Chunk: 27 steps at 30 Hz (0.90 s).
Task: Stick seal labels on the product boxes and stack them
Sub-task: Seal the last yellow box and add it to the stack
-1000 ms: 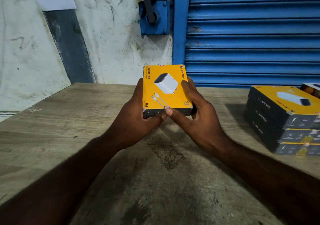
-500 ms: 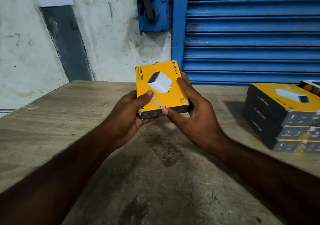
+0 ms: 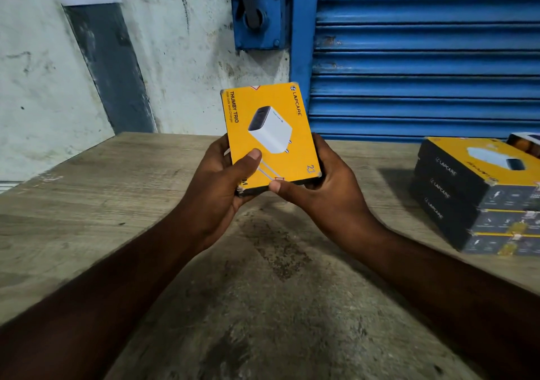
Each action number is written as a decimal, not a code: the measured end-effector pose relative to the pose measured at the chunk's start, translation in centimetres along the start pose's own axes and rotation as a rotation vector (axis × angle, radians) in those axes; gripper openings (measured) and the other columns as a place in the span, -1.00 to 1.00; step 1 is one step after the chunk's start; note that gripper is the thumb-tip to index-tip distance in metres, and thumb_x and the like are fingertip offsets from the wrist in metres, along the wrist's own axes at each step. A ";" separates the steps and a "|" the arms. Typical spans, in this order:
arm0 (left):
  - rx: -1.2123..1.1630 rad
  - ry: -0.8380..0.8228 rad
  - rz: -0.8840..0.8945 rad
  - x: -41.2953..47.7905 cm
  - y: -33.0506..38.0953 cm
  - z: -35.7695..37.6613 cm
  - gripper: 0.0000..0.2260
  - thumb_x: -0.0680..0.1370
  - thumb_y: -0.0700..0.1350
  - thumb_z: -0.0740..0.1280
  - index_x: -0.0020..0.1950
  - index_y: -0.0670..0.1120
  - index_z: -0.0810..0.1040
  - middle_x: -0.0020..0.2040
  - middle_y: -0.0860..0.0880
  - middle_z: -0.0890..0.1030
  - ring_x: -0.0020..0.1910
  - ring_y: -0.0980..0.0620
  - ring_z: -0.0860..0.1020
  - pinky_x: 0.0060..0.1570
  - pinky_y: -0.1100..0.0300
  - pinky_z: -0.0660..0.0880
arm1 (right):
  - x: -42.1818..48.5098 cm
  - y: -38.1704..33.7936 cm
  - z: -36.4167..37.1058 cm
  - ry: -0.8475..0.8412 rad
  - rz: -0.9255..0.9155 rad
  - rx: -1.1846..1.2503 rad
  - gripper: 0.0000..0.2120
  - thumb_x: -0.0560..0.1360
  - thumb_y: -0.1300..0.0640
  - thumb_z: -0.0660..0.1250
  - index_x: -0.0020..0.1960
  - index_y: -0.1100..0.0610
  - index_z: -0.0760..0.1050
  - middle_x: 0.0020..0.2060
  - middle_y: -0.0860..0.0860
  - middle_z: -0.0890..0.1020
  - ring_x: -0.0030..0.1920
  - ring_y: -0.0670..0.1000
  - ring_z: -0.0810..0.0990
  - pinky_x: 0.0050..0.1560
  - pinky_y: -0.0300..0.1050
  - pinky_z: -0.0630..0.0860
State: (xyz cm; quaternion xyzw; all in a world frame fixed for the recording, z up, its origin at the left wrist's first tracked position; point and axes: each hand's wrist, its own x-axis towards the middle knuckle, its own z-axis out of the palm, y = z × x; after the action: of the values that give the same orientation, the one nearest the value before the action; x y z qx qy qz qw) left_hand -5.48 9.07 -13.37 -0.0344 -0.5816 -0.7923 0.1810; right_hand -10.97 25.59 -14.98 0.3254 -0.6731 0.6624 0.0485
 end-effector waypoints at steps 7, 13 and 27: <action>0.054 -0.043 0.011 -0.2 0.0 0.1 -0.46 0.51 -0.15 0.34 0.49 -0.11 0.33 0.31 -0.08 0.60 0.21 -0.11 0.63 -0.03 0.03 0.64 | 0.0 0.6 0.0 -0.029 0.185 0.204 -0.41 0.33 0.28 0.62 0.31 0.15 0.54 0.12 0.05 0.72 0.11 0.09 0.70 0.17 0.06 0.62; 0.108 -0.106 0.044 -0.5 0.1 0.5 -0.42 0.46 -0.16 0.35 0.47 -0.07 0.29 0.14 0.04 0.68 0.11 0.01 0.67 -0.05 0.09 0.64 | -0.2 0.4 -0.4 -0.092 0.307 0.440 -0.52 0.32 0.49 0.44 0.21 0.25 0.59 0.08 0.14 0.72 0.10 0.21 0.70 0.16 0.11 0.61; 0.100 -0.069 -0.015 -0.2 0.0 0.2 -0.58 0.61 -0.21 0.27 0.47 -0.06 0.34 0.28 -0.06 0.63 0.17 -0.09 0.66 -0.01 0.01 0.65 | 0.4 0.3 -0.3 -0.157 0.264 0.430 -0.50 0.45 0.14 0.45 0.36 0.22 0.49 0.19 0.10 0.68 0.17 0.06 0.68 0.17 -0.08 0.60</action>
State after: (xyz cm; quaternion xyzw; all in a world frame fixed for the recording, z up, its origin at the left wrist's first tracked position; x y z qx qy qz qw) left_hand -5.36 9.28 -13.33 -0.0480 -0.6266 -0.7620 0.1563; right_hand -11.55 25.74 -15.00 0.2881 -0.5551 0.7635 -0.1609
